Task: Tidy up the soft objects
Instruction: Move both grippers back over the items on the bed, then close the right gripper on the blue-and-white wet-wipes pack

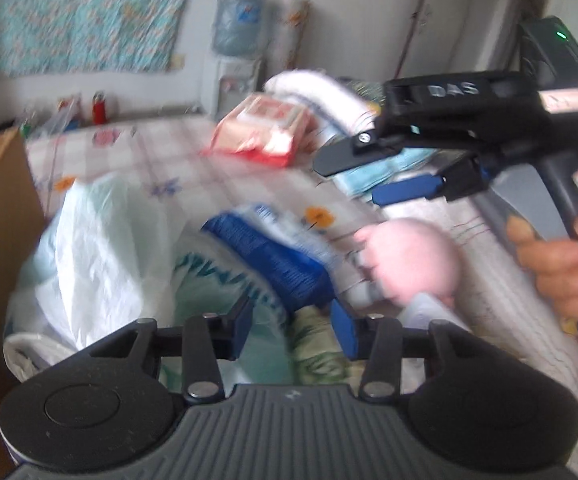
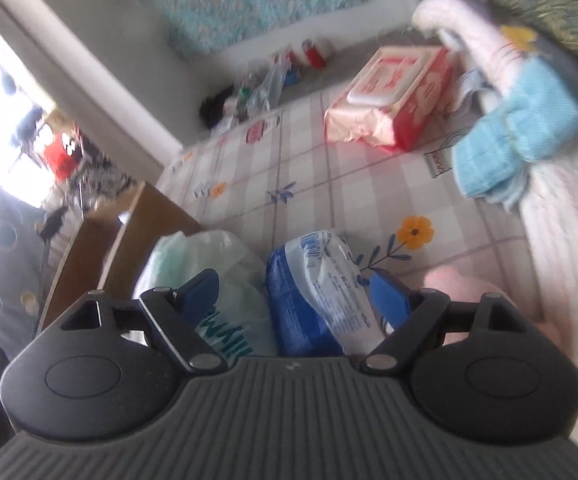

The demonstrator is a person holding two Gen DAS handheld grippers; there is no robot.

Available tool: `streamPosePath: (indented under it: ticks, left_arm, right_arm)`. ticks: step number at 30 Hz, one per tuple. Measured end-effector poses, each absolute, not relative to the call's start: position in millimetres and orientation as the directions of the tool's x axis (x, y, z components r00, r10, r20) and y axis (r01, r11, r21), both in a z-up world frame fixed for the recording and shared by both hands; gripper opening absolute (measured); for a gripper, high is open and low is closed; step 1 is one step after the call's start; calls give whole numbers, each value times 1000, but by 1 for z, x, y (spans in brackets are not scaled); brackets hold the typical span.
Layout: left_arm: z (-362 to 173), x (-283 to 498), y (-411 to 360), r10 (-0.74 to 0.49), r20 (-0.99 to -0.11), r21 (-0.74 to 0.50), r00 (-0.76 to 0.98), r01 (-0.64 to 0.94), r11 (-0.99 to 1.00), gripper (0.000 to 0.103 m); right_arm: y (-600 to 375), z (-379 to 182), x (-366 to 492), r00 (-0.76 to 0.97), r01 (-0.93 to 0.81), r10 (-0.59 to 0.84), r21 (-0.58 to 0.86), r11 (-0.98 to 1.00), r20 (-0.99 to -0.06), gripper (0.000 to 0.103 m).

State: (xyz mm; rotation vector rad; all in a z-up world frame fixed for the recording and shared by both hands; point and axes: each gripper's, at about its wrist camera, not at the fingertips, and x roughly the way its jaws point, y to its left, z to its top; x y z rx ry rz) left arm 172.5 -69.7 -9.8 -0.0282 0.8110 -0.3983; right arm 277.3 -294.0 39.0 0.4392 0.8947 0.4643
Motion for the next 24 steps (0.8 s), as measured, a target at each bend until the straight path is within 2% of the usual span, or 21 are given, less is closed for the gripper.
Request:
streamPosePath:
  ticks: [3,9,10,12,15,16,17,20,24]
  left_arm:
    - [-15,179,-60,-361,-712,-206,602,313,927,37]
    - [-21,182,-54,-376,-713,-222,592,319,922,37]
    - [-23,182,-53,-378,-713,-225,590,318,921,37]
    - [-24,184,-53,-379,-714,-223,588,323,920,37]
    - [-24,185,-54,-379,-715,-220,588,326,919,37]
    - [-24,185,-54,-380,-714,-221,588,326,919,37]
    - [-24,186,-54,-380,-714,-222,588,325,919,37]
    - [-25,185,-55,-380,-710,-224,593,322,920,37]
    - [-24,182,-56,-381,-704,-221,599,325,920,38]
  right_arm:
    - [-275,22,319,466,-218,532,491,843,-707,83]
    - [-253,-26,373,302,-203,518,477,855,-800,83]
    - [-250,-35,378,272,-202,516,476,856,-812,90]
    - [-245,-38,381,258,-231,556,508,830,-790,92]
    - [-234,-36,379,265,-280,542,474,835,-798,84]
    - [-231,-36,377,265,-293,548,475,830,-794,72]
    - [-228,-36,376,269,-297,544,469,832,-795,68]
    - [-223,-32,370,299,-312,524,438,843,-797,59]
    - [-215,-19,360,364,-312,456,355,881,-812,53]
